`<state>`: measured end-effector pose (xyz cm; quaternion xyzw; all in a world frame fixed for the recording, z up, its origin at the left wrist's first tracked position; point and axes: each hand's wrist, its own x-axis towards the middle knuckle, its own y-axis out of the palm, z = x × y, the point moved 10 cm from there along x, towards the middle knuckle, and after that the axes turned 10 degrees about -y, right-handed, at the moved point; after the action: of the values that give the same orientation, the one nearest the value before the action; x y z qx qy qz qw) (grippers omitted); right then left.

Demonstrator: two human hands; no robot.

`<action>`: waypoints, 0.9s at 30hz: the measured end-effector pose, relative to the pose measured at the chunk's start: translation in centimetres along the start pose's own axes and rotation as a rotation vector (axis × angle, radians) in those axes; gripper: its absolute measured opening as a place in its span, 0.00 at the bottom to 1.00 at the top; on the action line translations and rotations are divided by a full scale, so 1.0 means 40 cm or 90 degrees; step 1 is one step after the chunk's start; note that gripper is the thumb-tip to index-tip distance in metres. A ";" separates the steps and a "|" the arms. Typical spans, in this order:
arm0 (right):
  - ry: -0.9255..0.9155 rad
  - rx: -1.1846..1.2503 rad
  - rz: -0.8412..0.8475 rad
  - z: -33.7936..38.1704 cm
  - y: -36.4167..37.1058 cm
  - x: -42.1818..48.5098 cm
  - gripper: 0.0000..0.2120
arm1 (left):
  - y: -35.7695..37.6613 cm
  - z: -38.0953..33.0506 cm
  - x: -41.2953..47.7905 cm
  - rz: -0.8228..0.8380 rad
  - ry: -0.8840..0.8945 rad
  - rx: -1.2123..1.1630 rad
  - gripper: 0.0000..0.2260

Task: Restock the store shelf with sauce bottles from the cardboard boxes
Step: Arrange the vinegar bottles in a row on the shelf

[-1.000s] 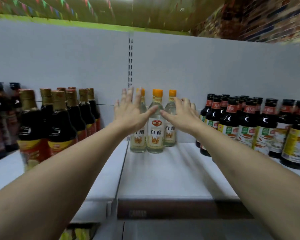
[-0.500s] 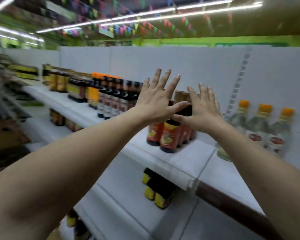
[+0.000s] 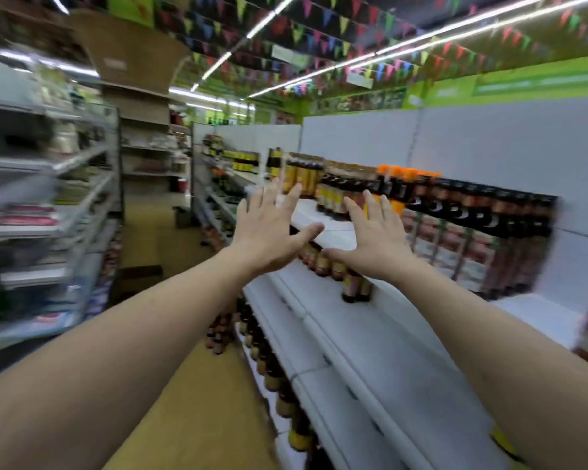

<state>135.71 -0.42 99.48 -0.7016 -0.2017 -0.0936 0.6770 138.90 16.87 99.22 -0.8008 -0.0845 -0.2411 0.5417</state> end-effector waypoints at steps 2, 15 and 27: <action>-0.015 0.034 0.010 0.082 0.065 0.082 0.51 | 0.030 0.114 0.037 0.035 -0.035 0.029 0.40; -0.117 0.134 0.071 0.301 0.499 0.526 0.48 | 0.281 0.601 0.278 0.030 -0.147 0.087 0.36; -0.138 0.275 0.131 0.277 0.952 0.986 0.46 | 0.607 0.961 0.547 0.047 -0.353 0.067 0.34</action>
<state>185.28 16.61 79.96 -0.5638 -0.2158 0.0967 0.7913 178.87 39.35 78.18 -0.8094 -0.2125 0.0116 0.5473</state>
